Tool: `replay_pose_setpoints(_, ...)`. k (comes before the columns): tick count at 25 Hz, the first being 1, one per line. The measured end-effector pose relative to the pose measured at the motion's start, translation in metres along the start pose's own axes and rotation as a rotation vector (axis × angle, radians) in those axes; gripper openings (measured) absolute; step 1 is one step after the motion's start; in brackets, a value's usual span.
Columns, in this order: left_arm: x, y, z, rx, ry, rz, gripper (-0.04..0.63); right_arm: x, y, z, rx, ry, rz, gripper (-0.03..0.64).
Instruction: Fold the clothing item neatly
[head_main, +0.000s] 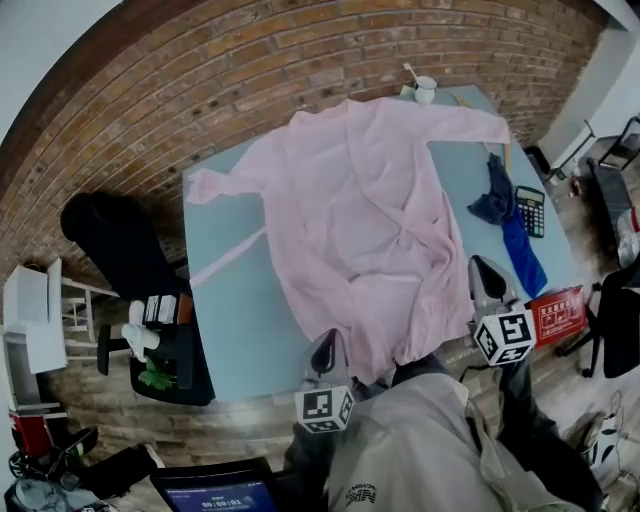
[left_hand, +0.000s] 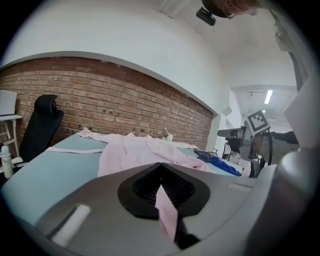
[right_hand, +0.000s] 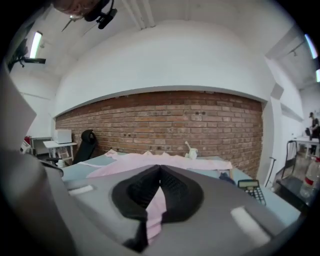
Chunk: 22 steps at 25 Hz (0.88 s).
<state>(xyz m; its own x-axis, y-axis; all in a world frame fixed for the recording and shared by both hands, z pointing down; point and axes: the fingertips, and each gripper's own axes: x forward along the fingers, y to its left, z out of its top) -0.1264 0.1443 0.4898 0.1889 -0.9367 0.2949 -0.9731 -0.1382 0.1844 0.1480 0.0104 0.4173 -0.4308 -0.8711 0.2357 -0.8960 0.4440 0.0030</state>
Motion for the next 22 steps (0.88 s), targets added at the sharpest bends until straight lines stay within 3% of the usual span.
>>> replay_pose_setpoints(2,0.021,-0.007,0.004,-0.006,0.009,0.0,0.008,0.025,-0.035,0.009,0.015,-0.025,-0.021,0.002)
replay_pose_setpoints(7,0.07,-0.029,0.001,-0.049,0.061,0.038,0.008,0.11,-0.147,0.014,0.276,-0.026,-0.068,0.002)
replay_pose_setpoints(10,0.09,-0.038,0.001,-0.069,0.092,0.086,0.009,0.164,-0.216,0.007,0.326,0.009,-0.131,0.021)
replay_pose_setpoints(13,0.105,-0.05,0.006,-0.08,0.109,0.123,0.009,0.203,-0.272,-0.011,0.299,0.099,-0.191,0.101)
replay_pose_setpoints(16,0.13,-0.059,0.017,-0.089,0.113,0.14,0.008,0.233,-0.299,-0.032,0.19,0.207,-0.192,0.133)
replay_pose_setpoints(20,0.184,-0.065,0.04,-0.095,0.118,0.131,0.009,0.271,-0.297,-0.054,0.012,0.312,-0.119,0.133)
replay_pose_setpoints(22,0.222,-0.071,0.056,-0.105,0.12,0.088,0.009,0.285,-0.294,-0.057,-0.073,0.336,-0.091,0.069)
